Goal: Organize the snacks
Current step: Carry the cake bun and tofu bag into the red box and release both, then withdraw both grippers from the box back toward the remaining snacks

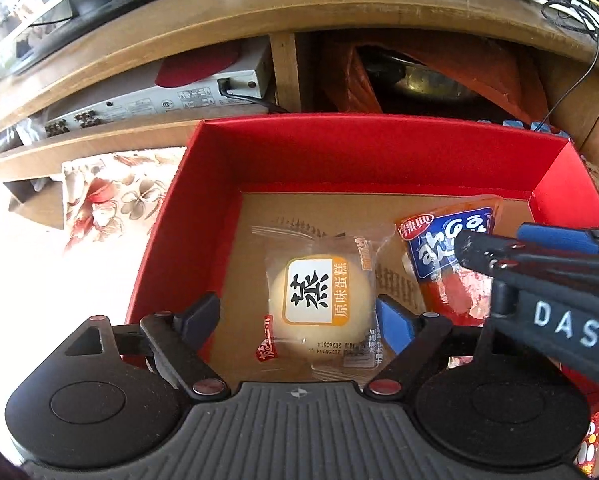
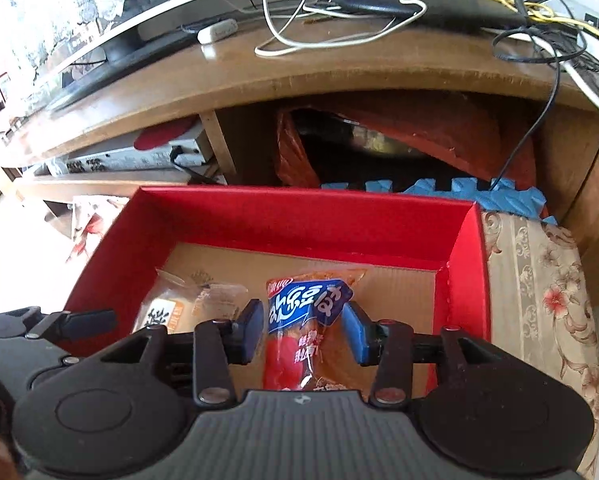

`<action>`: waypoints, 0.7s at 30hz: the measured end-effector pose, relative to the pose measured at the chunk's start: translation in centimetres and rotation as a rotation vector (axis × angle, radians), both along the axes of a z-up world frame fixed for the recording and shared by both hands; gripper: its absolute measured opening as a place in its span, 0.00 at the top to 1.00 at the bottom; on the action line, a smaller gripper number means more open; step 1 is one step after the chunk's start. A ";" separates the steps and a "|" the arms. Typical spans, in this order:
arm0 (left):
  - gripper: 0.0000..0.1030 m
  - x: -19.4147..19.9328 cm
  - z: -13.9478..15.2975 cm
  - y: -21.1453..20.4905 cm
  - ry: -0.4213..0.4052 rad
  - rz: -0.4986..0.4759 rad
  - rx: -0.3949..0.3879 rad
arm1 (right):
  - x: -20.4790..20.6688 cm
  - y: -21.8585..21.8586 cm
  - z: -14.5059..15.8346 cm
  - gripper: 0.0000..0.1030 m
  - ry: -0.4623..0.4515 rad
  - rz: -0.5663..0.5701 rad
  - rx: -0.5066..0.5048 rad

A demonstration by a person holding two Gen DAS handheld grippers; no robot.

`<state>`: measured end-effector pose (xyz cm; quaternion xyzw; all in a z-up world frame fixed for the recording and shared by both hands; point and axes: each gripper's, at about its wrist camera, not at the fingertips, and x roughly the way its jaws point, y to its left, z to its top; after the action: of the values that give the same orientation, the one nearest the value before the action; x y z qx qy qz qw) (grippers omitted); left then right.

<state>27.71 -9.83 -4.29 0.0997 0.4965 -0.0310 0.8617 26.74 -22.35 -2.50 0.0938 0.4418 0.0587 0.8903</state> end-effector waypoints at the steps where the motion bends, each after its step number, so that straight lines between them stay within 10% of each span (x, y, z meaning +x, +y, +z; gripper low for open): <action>1: 0.14 -0.1 0.1 0.0 -0.003 -0.001 -0.001 | -0.1 -0.1 0.2 0.59 -0.002 -0.004 0.001; 21: 0.12 -3.3 3.2 0.9 -0.046 -0.010 -0.069 | -4.7 -0.1 3.4 0.59 -0.051 -0.032 0.037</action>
<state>24.39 -8.90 -1.05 0.0731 0.4749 -0.0500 0.8756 22.03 -22.40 0.89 0.1159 0.4162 0.0551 0.9002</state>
